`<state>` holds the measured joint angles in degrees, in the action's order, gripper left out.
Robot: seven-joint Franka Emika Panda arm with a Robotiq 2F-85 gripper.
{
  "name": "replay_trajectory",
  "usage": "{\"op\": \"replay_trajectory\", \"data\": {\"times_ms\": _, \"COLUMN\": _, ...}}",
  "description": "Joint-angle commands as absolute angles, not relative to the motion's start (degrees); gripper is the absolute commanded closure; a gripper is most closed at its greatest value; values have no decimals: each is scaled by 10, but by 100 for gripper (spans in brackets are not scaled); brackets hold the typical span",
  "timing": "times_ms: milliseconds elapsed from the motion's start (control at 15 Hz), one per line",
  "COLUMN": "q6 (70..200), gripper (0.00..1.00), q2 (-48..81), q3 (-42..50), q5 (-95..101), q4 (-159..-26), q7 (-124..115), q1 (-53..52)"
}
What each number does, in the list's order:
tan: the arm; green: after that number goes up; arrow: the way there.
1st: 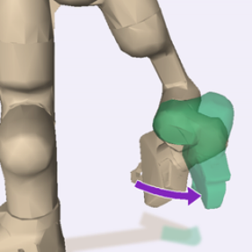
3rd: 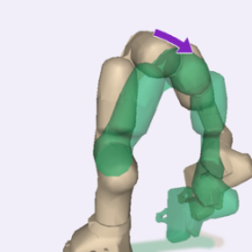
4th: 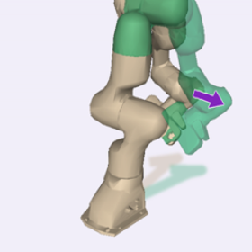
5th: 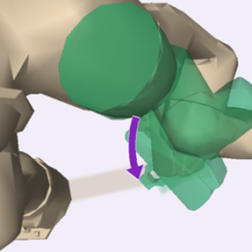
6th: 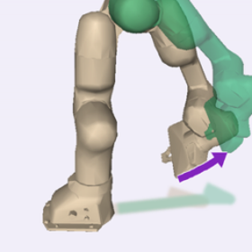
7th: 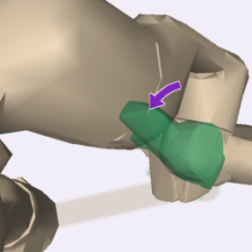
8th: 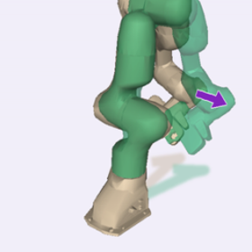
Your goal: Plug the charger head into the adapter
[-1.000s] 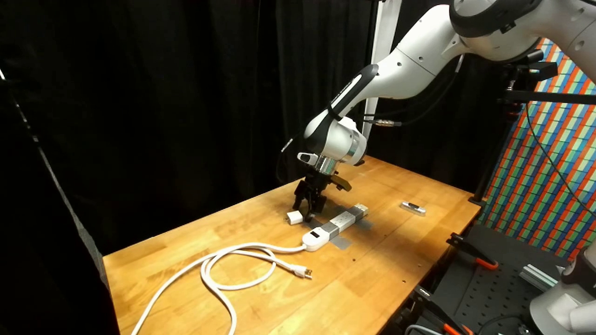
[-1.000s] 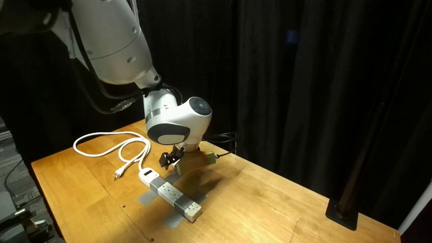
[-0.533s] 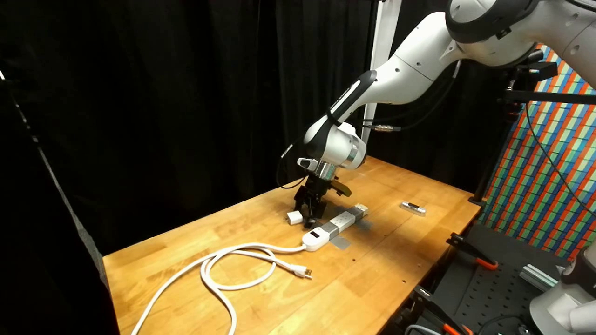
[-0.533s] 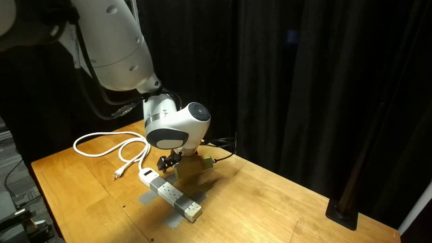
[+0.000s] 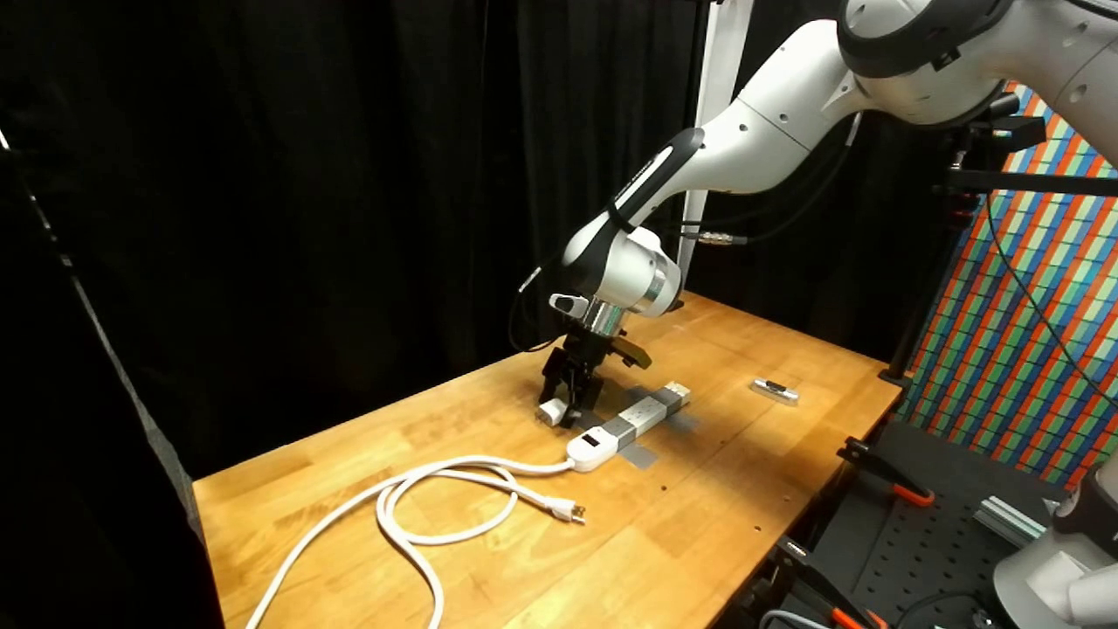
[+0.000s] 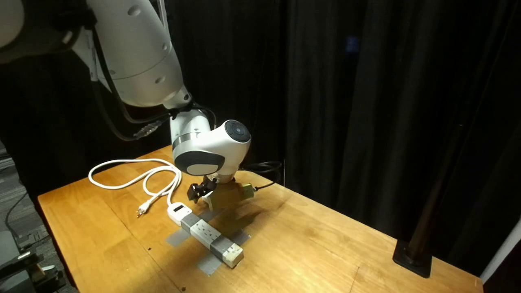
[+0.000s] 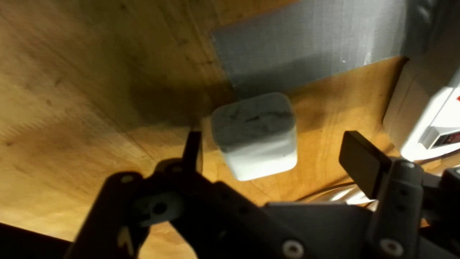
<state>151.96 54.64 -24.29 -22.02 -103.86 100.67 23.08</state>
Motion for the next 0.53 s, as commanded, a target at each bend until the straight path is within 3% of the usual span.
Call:
{"op": "replay_trajectory", "data": {"times_ms": 0, "q6": 1514, "gripper": 33, "q2": 552, "q3": -246, "q5": -218, "q4": -1028, "q7": 1010, "q1": 232}}
{"op": "replay_trajectory", "data": {"times_ms": 133, "q6": 1518, "gripper": 35, "q2": 552, "q3": -238, "q5": -212, "q4": -1027, "q7": 1007, "q1": 224}}
{"op": "replay_trajectory", "data": {"times_ms": 467, "q6": 1525, "gripper": 74, "q2": 557, "q3": -209, "q5": -193, "q4": -1012, "q7": 991, "q1": 203}}
